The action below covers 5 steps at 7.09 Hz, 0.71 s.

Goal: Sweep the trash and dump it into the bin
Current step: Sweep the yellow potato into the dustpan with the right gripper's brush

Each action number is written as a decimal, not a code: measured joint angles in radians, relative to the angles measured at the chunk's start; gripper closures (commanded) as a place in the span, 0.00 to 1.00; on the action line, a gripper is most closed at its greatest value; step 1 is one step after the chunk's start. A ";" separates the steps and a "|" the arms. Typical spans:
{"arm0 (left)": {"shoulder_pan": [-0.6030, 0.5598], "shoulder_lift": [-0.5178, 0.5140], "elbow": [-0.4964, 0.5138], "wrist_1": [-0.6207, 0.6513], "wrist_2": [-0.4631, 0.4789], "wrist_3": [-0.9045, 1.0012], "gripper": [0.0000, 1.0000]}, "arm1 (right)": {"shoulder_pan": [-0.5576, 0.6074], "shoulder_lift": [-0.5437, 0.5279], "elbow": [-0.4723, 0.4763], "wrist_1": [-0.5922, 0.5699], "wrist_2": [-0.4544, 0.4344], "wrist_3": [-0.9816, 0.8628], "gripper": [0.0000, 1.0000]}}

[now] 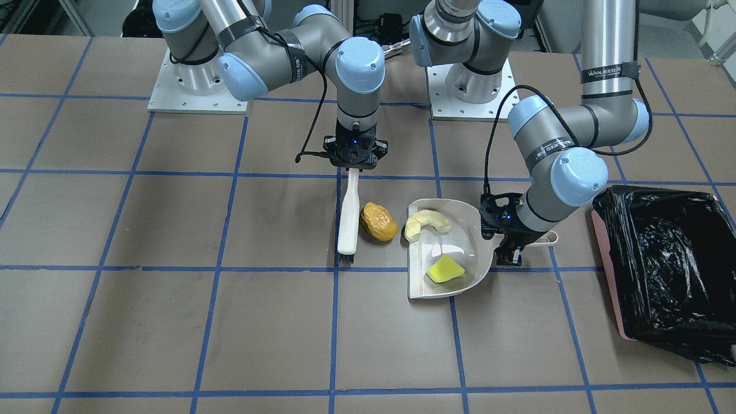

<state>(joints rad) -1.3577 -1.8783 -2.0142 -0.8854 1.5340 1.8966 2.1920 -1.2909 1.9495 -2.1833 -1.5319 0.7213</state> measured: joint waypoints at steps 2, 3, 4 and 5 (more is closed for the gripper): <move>0.003 0.003 -0.003 0.000 0.000 0.001 1.00 | 0.049 0.093 -0.099 -0.022 0.003 0.093 1.00; 0.003 0.004 -0.003 0.000 0.000 0.000 1.00 | 0.074 0.146 -0.175 -0.018 0.004 0.145 1.00; 0.003 0.004 -0.003 0.000 0.000 -0.001 1.00 | 0.096 0.191 -0.246 -0.008 0.005 0.188 1.00; 0.003 0.005 -0.003 0.000 0.000 -0.001 1.00 | 0.110 0.222 -0.306 0.018 0.006 0.222 1.00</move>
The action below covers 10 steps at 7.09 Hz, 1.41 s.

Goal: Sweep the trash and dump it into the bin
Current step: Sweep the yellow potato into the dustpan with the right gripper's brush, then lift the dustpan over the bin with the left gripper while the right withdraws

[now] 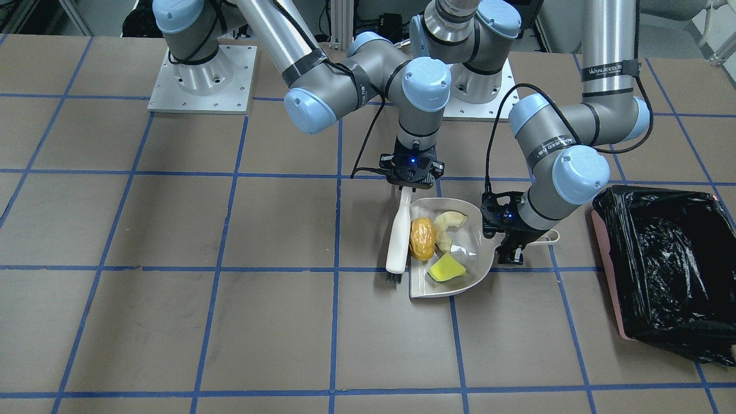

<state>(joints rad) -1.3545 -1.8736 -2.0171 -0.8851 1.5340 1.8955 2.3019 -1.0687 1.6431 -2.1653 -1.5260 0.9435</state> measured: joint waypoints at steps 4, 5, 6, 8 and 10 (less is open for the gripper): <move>0.024 -0.001 0.004 0.003 -0.008 0.016 1.00 | 0.010 0.025 -0.108 0.063 0.041 0.069 1.00; 0.047 -0.002 0.003 0.001 -0.026 0.027 1.00 | 0.010 0.026 -0.113 0.064 0.045 0.072 1.00; 0.070 -0.002 0.003 -0.004 -0.066 0.038 1.00 | 0.010 0.025 -0.111 0.078 0.042 0.068 1.00; 0.123 -0.002 0.009 -0.013 -0.160 0.053 1.00 | -0.016 0.002 -0.109 0.185 0.000 -0.001 1.00; 0.154 0.000 0.016 -0.028 -0.223 0.057 1.00 | -0.116 -0.080 -0.100 0.345 -0.051 -0.169 1.00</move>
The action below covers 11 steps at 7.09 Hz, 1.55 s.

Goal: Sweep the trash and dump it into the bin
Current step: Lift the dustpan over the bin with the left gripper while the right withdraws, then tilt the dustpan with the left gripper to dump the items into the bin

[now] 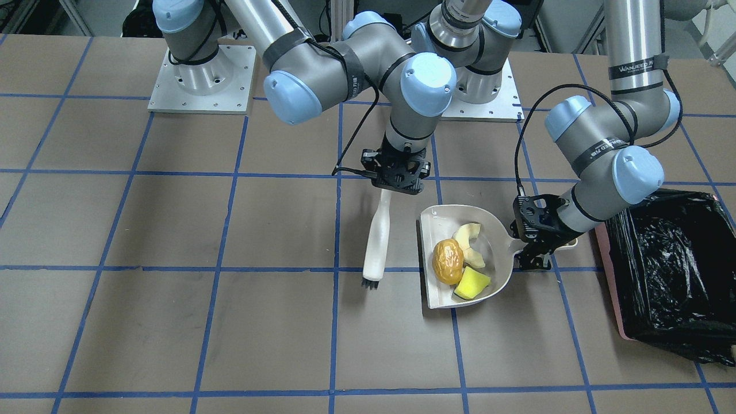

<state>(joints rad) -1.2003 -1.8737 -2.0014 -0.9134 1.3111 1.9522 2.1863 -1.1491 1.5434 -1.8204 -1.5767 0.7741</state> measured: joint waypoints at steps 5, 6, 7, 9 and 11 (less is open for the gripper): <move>0.161 0.062 0.256 -0.426 -0.095 0.006 1.00 | -0.482 -0.194 0.053 0.133 -0.068 -0.603 1.00; 0.237 0.084 0.335 -0.559 -0.093 0.011 1.00 | -0.586 -0.199 0.071 0.127 -0.068 -0.718 1.00; 0.328 0.097 0.405 -0.672 -0.090 0.011 1.00 | -0.672 -0.199 0.087 0.112 -0.067 -0.821 1.00; 0.512 0.091 0.505 -0.767 -0.061 0.018 1.00 | -0.848 -0.173 0.142 -0.003 -0.060 -1.037 1.00; 0.636 0.060 0.573 -0.777 0.005 0.009 1.00 | -0.923 -0.153 0.193 -0.117 -0.063 -1.108 1.00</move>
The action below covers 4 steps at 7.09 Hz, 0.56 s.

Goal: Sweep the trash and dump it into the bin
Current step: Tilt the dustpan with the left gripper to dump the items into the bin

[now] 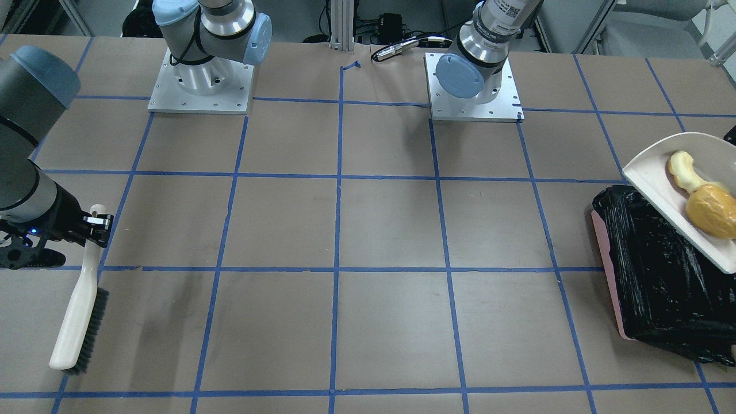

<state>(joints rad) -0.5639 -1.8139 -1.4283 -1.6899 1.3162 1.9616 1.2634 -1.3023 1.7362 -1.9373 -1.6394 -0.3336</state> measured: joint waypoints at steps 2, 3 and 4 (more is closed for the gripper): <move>0.054 -0.015 0.051 0.006 0.130 -0.036 1.00 | -0.011 0.026 0.010 -0.028 0.001 -0.001 1.00; 0.058 -0.019 0.070 0.015 0.228 -0.057 1.00 | -0.011 0.038 0.011 -0.035 0.001 0.000 1.00; 0.052 -0.017 0.081 0.039 0.321 -0.075 1.00 | -0.011 0.049 0.011 -0.044 0.000 -0.001 1.00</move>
<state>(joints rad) -0.5122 -1.8312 -1.3477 -1.6512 1.6372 1.8862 1.2519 -1.2530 1.7471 -1.9816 -1.6397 -0.3350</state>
